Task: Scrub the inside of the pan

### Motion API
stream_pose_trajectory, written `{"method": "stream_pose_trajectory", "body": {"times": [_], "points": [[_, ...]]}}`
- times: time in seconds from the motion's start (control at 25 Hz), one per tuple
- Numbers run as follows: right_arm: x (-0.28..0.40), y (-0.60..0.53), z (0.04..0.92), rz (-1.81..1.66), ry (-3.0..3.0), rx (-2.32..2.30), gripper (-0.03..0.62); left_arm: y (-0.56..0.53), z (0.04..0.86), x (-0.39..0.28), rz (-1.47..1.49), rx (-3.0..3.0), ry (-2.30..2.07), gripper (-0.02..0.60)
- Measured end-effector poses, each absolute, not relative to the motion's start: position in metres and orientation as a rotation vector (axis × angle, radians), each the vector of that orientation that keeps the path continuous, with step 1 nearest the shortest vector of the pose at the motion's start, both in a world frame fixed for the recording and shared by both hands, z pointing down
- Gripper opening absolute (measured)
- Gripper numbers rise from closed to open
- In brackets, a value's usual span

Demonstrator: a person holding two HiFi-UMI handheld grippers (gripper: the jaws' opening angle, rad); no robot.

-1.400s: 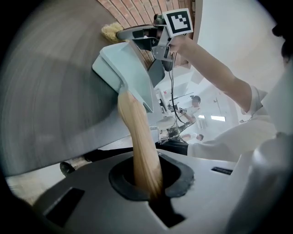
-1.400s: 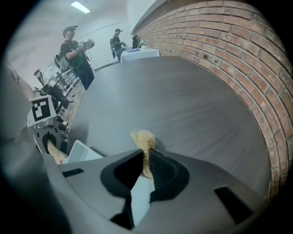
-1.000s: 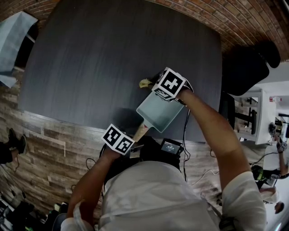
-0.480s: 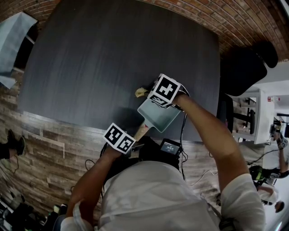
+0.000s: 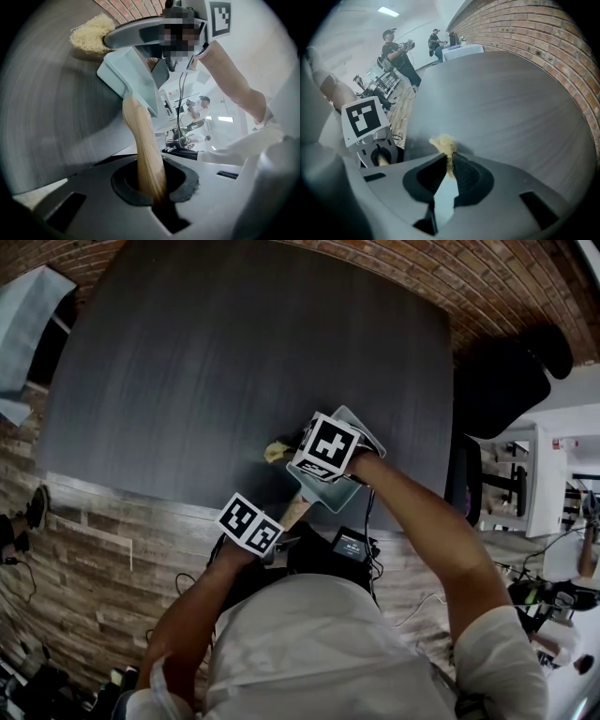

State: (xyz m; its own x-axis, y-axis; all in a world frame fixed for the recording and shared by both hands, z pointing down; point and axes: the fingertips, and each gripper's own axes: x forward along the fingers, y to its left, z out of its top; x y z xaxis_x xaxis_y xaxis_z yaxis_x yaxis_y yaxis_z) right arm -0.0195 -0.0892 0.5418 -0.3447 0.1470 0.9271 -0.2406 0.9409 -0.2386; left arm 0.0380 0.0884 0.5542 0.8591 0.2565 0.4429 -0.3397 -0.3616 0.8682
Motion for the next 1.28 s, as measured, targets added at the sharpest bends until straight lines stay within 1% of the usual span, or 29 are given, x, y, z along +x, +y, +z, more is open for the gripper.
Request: {"method": "stream_pose_trajectory", "body": {"times": [0.36, 0.52, 0.68, 0.8, 0.88, 1.04, 1.28], "points": [[-0.036, -0.063, 0.538, 0.358, -1.909, 0.014, 0.044, 0.091, 0.556, 0.044, 0.580, 1.817, -0.062, 0.031], [-0.044, -0.052, 0.534, 0.366, -1.930, -0.005, 0.044, 0.089, 0.552, 0.047, 0.493, 1.770, -0.071, 0.052], [-0.052, -0.042, 0.529, 0.385, -1.959, -0.017, 0.044, 0.087, 0.548, 0.045, 0.464, 1.775, -0.085, 0.059], [-0.058, -0.038, 0.519, 0.452, -2.015, -0.002, 0.044, 0.087, 0.546, 0.044, 0.478, 1.801, -0.098, 0.098], [-0.062, -0.038, 0.508, 0.508, -2.062, 0.019, 0.044, 0.087, 0.545, 0.044, 0.477, 1.815, -0.110, 0.107], [-0.057, -0.034, 0.499, 0.554, -2.095, 0.061, 0.044, 0.089, 0.546, 0.042, 0.459, 1.823, -0.144, 0.106], [-0.036, -0.015, 0.509, 0.558, -2.050, 0.103, 0.044, 0.092, 0.547, 0.041, 0.481, 1.861, -0.168, 0.106]]}}
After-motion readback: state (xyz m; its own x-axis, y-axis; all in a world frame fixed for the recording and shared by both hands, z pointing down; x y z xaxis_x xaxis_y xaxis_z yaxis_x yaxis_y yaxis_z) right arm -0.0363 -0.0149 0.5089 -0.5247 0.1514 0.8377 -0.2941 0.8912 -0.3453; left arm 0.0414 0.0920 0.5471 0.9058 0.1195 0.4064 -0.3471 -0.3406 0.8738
